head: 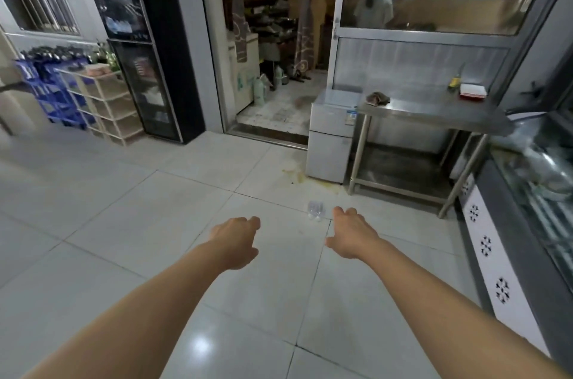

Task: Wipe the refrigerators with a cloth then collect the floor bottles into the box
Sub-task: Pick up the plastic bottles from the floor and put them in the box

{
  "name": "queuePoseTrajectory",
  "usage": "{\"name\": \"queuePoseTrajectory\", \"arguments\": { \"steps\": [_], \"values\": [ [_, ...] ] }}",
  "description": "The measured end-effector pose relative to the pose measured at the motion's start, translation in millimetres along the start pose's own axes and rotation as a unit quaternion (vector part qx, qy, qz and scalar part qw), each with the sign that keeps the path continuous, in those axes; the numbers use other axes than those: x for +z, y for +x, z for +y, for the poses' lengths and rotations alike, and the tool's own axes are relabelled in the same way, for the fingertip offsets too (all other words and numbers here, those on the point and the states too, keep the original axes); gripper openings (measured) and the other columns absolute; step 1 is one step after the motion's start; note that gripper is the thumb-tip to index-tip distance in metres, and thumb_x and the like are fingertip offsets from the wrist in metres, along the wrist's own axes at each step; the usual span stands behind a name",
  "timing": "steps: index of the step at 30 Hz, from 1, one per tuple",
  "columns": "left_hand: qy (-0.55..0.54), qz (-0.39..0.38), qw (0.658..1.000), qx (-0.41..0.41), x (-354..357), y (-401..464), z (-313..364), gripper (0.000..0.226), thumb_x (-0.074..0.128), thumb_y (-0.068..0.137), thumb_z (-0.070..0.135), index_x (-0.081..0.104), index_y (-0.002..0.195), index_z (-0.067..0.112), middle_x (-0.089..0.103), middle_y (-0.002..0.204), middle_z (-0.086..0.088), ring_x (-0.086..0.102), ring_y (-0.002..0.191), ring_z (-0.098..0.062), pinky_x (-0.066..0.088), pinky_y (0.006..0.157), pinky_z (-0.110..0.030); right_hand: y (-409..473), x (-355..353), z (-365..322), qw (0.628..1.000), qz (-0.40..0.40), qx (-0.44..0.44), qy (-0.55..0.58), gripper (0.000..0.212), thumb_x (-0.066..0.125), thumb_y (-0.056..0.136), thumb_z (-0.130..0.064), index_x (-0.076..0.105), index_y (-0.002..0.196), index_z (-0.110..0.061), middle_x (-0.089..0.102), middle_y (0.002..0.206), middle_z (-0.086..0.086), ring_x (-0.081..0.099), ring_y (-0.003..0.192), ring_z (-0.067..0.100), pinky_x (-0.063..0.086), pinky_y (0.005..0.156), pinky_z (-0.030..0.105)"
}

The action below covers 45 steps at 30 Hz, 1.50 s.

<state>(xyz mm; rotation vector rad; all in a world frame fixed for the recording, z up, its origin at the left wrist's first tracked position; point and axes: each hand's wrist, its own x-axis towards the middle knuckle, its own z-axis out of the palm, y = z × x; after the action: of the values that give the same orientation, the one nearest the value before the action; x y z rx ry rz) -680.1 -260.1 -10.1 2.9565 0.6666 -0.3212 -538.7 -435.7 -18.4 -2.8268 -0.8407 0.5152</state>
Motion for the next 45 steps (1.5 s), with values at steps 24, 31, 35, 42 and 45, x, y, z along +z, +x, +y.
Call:
{"name": "queuePoseTrajectory", "arguments": {
  "steps": [24, 31, 35, 42, 45],
  "values": [
    [0.008, -0.100, 0.986, 0.131, -27.7, 559.0, -44.7, 0.045, 0.048, 0.092, 0.037, 0.036, 0.132, 0.020, 0.050, 0.131, -0.005, 0.050, 0.119, -0.024, 0.044, 0.092, -0.038, 465.4, -44.9, 35.7, 0.979, -0.037, 0.171, 0.101, 0.062, 0.055, 0.092, -0.036, 0.027, 0.142, -0.013, 0.036, 0.137, 0.013, 0.042, 0.124, 0.029, 0.044, 0.096, 0.038],
    [0.000, -0.121, 0.985, 0.124, -5.6, 701.4, -10.2, 0.044, 0.050, 0.091, 0.037, 0.038, 0.131, 0.022, 0.052, 0.129, -0.002, 0.052, 0.117, -0.023, 0.042, 0.090, -0.035, 617.5, -43.5, 92.2, 0.974, -0.052, 0.179, 0.127, 0.061, 0.055, 0.092, -0.038, 0.028, 0.141, -0.011, 0.038, 0.136, 0.014, 0.045, 0.123, 0.030, 0.046, 0.096, 0.040],
    [-0.023, -0.140, 0.986, 0.091, 14.4, 780.6, 9.8, 0.044, 0.052, 0.090, 0.038, 0.040, 0.130, 0.023, 0.053, 0.129, 0.000, 0.052, 0.118, -0.022, 0.041, 0.093, -0.036, 706.5, -34.2, 125.6, 0.972, -0.081, 0.173, 0.139, 0.061, 0.054, 0.093, -0.039, 0.028, 0.141, -0.011, 0.038, 0.137, 0.013, 0.044, 0.124, 0.029, 0.046, 0.096, 0.041],
    [-0.068, -0.207, 0.975, 0.047, 77.5, 879.6, 33.5, 0.044, 0.052, 0.090, 0.037, 0.040, 0.131, 0.024, 0.053, 0.130, 0.002, 0.052, 0.118, -0.020, 0.042, 0.094, -0.034, 811.0, 10.4, 177.4, 0.957, -0.137, 0.200, 0.162, 0.059, 0.054, 0.092, -0.040, 0.032, 0.138, -0.010, 0.041, 0.133, 0.013, 0.046, 0.122, 0.030, 0.046, 0.092, 0.038],
    [-0.093, -0.223, 0.970, 0.024, 118.1, 916.2, 37.1, 0.044, 0.052, 0.091, 0.036, 0.042, 0.131, 0.023, 0.055, 0.129, 0.001, 0.055, 0.115, -0.019, 0.044, 0.090, -0.033, 846.2, 44.6, 193.0, 0.951, -0.149, 0.212, 0.171, 0.057, 0.054, 0.093, -0.038, 0.032, 0.139, -0.011, 0.041, 0.133, 0.013, 0.046, 0.122, 0.029, 0.046, 0.091, 0.037]
  ]
}}
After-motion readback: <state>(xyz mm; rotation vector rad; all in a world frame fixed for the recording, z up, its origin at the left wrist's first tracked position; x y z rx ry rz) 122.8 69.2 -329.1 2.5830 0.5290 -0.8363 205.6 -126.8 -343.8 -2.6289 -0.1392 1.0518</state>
